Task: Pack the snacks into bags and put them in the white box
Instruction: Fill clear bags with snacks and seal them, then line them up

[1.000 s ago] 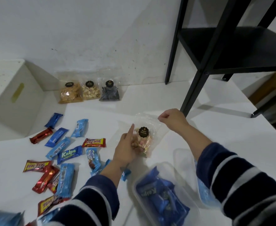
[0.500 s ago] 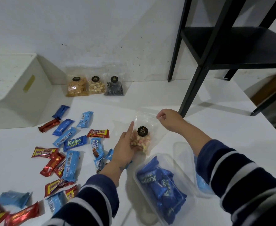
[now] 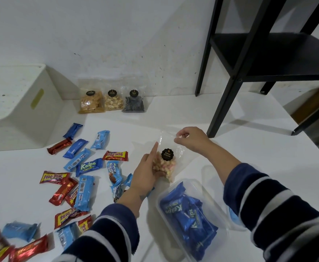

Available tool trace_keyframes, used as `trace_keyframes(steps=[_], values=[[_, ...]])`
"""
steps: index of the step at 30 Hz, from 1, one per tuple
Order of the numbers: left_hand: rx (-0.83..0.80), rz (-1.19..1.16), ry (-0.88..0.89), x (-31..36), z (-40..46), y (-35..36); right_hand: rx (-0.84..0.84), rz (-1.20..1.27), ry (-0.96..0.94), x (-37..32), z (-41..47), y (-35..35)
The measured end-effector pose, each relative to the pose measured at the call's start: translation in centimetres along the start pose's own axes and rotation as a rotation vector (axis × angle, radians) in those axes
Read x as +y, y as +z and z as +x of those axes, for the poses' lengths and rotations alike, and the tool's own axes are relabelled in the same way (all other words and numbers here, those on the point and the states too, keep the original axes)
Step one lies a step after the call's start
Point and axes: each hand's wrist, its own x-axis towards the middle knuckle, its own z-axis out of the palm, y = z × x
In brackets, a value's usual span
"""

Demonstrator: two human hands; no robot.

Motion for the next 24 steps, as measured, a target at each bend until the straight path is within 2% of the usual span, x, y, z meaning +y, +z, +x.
trace_keyframes(steps=[3,8,15,24], values=[[-0.005,0.025,0.021,0.2,0.1,0.0,0.047,-0.005,-0.029,-0.2,0.2,0.1],[0.001,0.036,0.059,0.3,0.2,-0.1,0.083,-0.026,0.027,-0.2,0.4,0.2],[-0.001,0.065,0.050,0.3,0.4,-0.2,0.038,0.035,-0.012,-0.8,0.4,0.1],[-0.008,0.089,0.073,0.4,0.6,-0.1,0.049,-0.036,-0.023,-0.9,1.0,0.3]])
